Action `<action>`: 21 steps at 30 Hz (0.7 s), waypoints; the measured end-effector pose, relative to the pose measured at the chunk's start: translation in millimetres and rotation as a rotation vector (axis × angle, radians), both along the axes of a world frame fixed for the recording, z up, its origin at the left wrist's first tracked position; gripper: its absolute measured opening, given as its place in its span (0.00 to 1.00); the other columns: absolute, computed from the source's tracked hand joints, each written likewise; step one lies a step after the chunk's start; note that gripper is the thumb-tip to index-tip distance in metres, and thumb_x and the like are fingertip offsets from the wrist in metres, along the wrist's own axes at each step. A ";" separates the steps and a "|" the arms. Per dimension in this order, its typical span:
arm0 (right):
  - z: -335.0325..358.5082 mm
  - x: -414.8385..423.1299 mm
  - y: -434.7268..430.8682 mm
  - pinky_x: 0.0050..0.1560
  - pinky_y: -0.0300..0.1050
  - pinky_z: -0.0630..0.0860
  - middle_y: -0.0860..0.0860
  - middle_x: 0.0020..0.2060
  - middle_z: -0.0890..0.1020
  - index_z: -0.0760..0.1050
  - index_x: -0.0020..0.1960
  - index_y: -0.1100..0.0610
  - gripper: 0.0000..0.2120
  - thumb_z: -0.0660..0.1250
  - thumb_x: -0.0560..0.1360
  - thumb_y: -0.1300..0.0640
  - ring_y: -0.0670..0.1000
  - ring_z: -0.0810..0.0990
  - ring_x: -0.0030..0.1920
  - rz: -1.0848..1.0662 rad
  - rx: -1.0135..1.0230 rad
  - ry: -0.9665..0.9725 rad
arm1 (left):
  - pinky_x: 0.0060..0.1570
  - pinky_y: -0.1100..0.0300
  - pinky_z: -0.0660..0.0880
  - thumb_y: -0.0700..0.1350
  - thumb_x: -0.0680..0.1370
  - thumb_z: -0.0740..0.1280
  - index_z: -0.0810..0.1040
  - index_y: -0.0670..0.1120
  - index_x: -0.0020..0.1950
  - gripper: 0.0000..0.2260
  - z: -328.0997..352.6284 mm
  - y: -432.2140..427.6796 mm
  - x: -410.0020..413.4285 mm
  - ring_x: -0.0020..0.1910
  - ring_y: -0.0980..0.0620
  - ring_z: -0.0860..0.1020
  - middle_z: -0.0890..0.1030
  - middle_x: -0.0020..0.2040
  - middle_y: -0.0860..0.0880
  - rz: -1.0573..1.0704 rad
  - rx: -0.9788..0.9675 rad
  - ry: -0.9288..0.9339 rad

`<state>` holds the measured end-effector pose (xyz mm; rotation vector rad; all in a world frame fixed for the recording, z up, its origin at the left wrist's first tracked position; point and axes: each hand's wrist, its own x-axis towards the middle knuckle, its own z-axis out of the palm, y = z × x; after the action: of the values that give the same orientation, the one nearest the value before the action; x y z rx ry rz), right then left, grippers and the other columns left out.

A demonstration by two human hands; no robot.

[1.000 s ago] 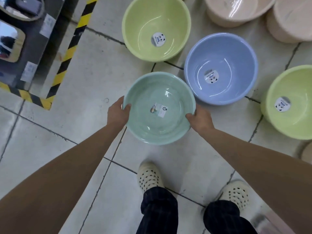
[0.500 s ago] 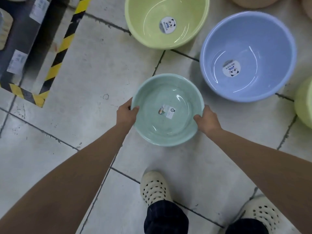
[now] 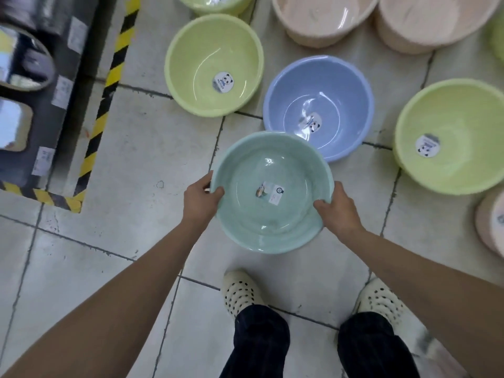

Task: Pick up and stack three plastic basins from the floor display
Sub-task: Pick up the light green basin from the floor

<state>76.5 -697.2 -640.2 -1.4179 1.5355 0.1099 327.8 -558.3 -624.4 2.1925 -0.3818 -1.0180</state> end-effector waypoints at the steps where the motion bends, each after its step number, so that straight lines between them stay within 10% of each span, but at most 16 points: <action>1: 17.6 -11.6 -8.7 0.43 0.46 0.71 0.55 0.48 0.78 0.69 0.63 0.60 0.15 0.65 0.77 0.61 0.58 0.76 0.48 -0.028 -0.002 -0.011 | 0.42 0.58 0.82 0.35 0.74 0.66 0.83 0.60 0.54 0.20 17.7 -13.3 -9.4 0.42 0.51 0.82 0.85 0.47 0.54 -0.026 -0.012 0.003; 7: 113.1 -106.0 -64.5 0.50 0.49 0.75 0.54 0.54 0.78 0.69 0.68 0.57 0.21 0.66 0.76 0.61 0.57 0.77 0.52 -0.147 -0.045 -0.042 | 0.41 0.65 0.78 0.36 0.75 0.66 0.83 0.58 0.59 0.20 109.1 -98.7 -81.0 0.38 0.61 0.81 0.84 0.43 0.66 -0.215 -0.043 0.010; 16: 213.7 -286.3 -107.0 0.49 0.48 0.73 0.52 0.52 0.78 0.69 0.68 0.57 0.19 0.65 0.78 0.62 0.57 0.77 0.53 -0.450 -0.077 -0.014 | 0.45 0.56 0.79 0.35 0.76 0.68 0.82 0.52 0.62 0.18 197.2 -208.5 -246.5 0.44 0.53 0.79 0.83 0.45 0.58 -0.465 -0.064 0.092; 21: 236.8 -384.7 -106.5 0.47 0.48 0.74 0.53 0.51 0.79 0.69 0.67 0.56 0.17 0.65 0.79 0.61 0.57 0.77 0.52 -0.594 -0.080 0.029 | 0.37 0.70 0.75 0.36 0.76 0.69 0.82 0.47 0.64 0.17 214.4 -255.9 -340.0 0.40 0.61 0.79 0.84 0.48 0.53 -0.653 -0.041 0.065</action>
<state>-308.2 -803.7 -403.3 -0.9686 1.9384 -0.2954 -12.1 -814.2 -410.0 2.0230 -1.1235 -1.3930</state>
